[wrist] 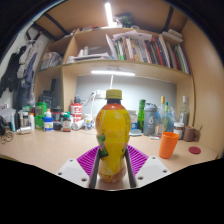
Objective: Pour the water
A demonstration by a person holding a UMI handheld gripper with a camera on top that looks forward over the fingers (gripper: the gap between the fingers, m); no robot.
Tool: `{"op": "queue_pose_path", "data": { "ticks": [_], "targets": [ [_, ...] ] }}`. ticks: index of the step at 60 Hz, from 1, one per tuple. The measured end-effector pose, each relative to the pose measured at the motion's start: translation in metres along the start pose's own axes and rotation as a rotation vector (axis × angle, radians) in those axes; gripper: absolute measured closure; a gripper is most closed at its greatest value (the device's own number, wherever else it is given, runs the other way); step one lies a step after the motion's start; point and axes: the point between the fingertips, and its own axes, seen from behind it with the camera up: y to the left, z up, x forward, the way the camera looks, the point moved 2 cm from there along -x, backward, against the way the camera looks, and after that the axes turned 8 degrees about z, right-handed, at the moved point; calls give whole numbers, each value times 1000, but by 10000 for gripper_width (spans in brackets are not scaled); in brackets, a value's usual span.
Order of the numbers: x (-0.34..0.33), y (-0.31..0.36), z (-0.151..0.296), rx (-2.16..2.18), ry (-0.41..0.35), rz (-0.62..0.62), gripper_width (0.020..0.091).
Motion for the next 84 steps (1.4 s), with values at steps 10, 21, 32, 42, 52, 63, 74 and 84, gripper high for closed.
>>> {"op": "queue_pose_path", "data": {
  "ticks": [10,21,32,42,52,63,74,84],
  "targets": [
    [-1,11,0,9,-4,97,726],
    [1,35,60,57,-41,302,743],
    [4,-37,150,575,-198,309,744],
    [19,-79,125,1391,-163,402,743],
    [24,-95,111,1891,-181,434,743],
    [28,-97,116,2109,-190,468,743],
    [27,-96,119,2135,-181,494,746],
    [17,-103,141,1804,-170,501,746]
  ]
}}
